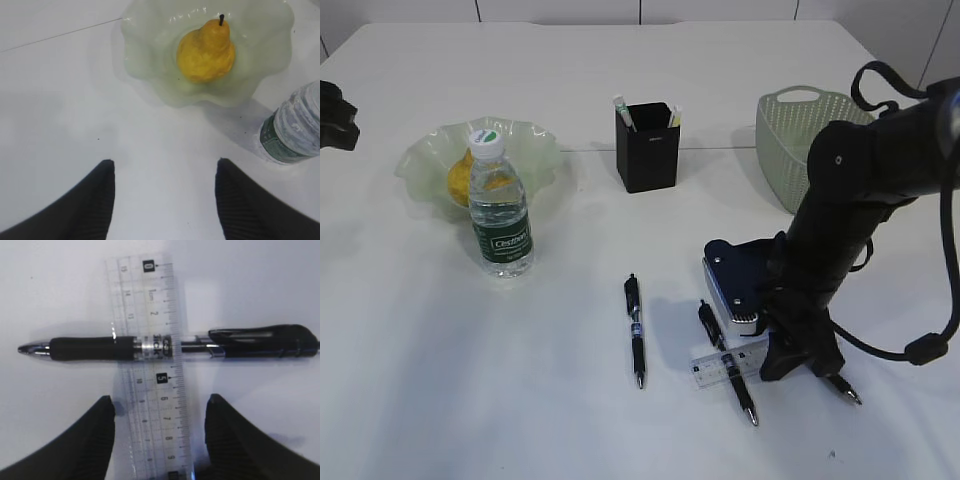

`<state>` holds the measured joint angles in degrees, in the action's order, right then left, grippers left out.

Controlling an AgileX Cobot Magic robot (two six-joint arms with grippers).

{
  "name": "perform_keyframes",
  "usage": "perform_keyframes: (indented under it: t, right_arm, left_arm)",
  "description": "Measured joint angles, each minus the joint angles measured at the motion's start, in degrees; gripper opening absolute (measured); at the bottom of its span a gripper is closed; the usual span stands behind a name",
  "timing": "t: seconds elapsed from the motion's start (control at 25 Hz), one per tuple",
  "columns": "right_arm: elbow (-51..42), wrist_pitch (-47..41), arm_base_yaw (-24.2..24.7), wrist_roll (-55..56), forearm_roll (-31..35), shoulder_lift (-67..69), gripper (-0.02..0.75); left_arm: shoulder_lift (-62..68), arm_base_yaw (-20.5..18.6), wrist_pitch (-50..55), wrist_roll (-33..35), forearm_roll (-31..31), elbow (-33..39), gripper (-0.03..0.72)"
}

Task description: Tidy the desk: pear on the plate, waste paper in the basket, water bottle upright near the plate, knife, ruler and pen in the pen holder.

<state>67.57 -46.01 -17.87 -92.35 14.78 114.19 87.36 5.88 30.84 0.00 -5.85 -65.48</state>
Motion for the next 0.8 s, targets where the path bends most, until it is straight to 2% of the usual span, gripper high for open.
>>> perform_keyframes:
  t: [0.8]
  right_arm:
    - [0.0, -0.22, 0.0, 0.0, 2.96, 0.25, 0.428]
  left_arm:
    - [0.0, 0.0, 0.0, 0.0, 0.0, 0.0, 0.447]
